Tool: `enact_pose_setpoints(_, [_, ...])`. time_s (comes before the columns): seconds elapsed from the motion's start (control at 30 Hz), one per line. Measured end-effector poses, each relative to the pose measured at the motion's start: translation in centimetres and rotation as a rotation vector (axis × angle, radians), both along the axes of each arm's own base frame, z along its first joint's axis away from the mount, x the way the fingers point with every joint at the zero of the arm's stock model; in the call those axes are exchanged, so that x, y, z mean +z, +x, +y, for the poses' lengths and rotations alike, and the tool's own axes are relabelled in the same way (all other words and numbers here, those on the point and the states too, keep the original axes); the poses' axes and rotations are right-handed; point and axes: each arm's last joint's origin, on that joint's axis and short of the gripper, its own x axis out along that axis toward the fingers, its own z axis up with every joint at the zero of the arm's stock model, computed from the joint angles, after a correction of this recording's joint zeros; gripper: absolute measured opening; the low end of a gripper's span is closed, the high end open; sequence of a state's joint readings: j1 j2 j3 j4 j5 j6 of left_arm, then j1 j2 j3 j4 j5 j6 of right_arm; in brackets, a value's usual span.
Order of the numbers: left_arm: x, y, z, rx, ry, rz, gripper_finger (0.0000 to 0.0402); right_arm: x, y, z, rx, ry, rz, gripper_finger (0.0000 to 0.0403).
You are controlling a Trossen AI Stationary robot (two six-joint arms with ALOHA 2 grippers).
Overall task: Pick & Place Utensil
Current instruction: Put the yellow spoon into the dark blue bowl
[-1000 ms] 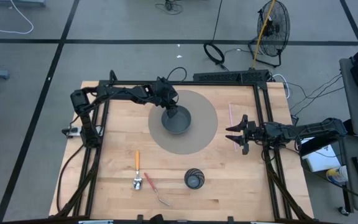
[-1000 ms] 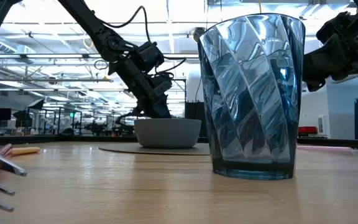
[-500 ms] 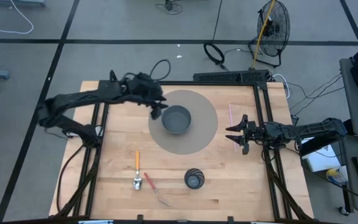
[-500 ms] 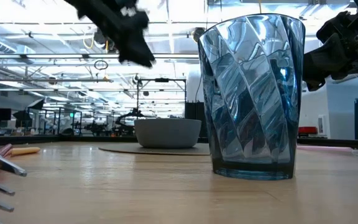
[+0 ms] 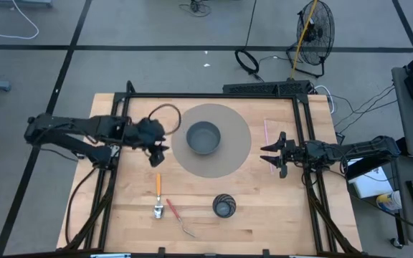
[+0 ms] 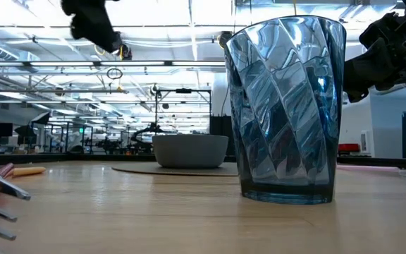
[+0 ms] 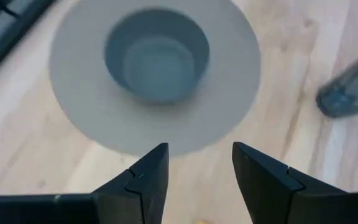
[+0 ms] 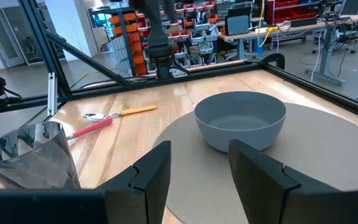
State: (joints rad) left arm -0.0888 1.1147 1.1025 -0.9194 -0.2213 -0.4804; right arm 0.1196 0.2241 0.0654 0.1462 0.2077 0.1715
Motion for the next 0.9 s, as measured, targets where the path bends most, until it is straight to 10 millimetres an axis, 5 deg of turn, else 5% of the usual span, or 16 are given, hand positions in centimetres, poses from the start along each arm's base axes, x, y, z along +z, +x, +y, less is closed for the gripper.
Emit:
enact_pose_setpoints(0.2, [-2.5,-0.2,-2.8,0.034,-0.037,0.07,0.0184,0.0,0.0,0.2,0.07,-0.022,0.001,0.0155])
enact_pose_setpoints(0.57, [-11.1,-3.6,-5.5,0.308,-0.111,0.204,0.0184,0.4,0.0,0.6,0.209,-0.017,-0.04,0.0155])
enact_pose_setpoints(0.9, [-12.4,-3.7,-5.5,0.468,-0.229,0.154,0.0184,0.9,0.0,0.6,0.206,-0.017,-0.093,0.0155])
